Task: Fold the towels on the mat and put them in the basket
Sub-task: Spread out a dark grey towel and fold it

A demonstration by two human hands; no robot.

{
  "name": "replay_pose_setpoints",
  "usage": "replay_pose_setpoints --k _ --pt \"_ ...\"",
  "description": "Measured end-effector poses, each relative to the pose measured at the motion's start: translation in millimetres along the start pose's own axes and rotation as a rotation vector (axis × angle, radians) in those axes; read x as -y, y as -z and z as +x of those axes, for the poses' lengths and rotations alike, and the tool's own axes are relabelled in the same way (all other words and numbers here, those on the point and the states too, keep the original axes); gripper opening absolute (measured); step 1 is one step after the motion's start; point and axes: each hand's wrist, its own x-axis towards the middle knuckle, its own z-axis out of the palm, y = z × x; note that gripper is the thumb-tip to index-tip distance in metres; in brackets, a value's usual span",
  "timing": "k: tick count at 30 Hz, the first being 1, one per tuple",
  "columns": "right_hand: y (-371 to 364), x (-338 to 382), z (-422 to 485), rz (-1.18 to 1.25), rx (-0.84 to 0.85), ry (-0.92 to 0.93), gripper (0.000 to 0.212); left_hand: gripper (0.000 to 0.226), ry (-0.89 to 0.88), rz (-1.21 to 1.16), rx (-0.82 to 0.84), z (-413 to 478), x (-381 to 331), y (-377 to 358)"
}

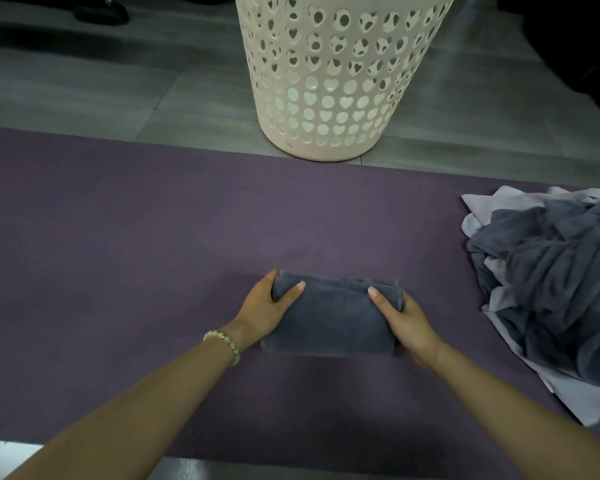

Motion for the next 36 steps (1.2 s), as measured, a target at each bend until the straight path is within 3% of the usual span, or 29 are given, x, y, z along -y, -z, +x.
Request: replay_pose_setpoints --k 6,11,14,18,20,22,23,26,28,30,33,36 --pt "-4 -12 4 -0.094 0.037 -0.025 0.012 0.014 0.268 -0.225 0.032 -16 17 -6" --pt "-15 -17 18 -0.236 -0.056 0.001 0.019 0.023 0.278 0.042 -0.099 -5 22 -13" --pt "-17 -18 21 -0.219 -0.131 0.030 0.021 0.029 0.186 0.162 -0.196 -5 17 -15" --pt "-22 -16 24 -0.259 -0.182 0.031 0.026 0.021 0.062 0.400 -0.294 5 11 -15" --pt "-25 -16 30 -0.306 -0.180 0.005 0.026 0.025 -0.168 0.591 -0.346 6 7 -24" --pt "-24 -13 34 -0.306 -0.154 -0.018 0.026 0.037 -0.433 0.788 -0.268 2 8 -36" --pt "-23 -10 32 -0.318 -0.142 -0.025 0.027 0.050 -0.459 0.884 -0.156 -3 9 -41" --pt "-27 -5 21 -0.668 -0.233 0.141 0.032 0.073 -0.267 1.036 0.027 -7 20 -46" --pt "-36 -5 12 -0.870 -0.322 0.470 0.041 0.062 -0.193 1.043 0.025 -2 21 -47" --pt "-47 -8 8 -0.993 -0.240 0.689 0.045 0.048 -0.143 1.009 0.012 1 20 -48" --pt "-51 -22 7 -1.175 -0.014 0.673 0.062 0.046 -0.111 0.978 -0.019 2 22 -49" --pt "-33 -32 12 -1.161 0.047 0.511 0.072 0.056 -0.108 0.944 -0.050 2 22 -49"
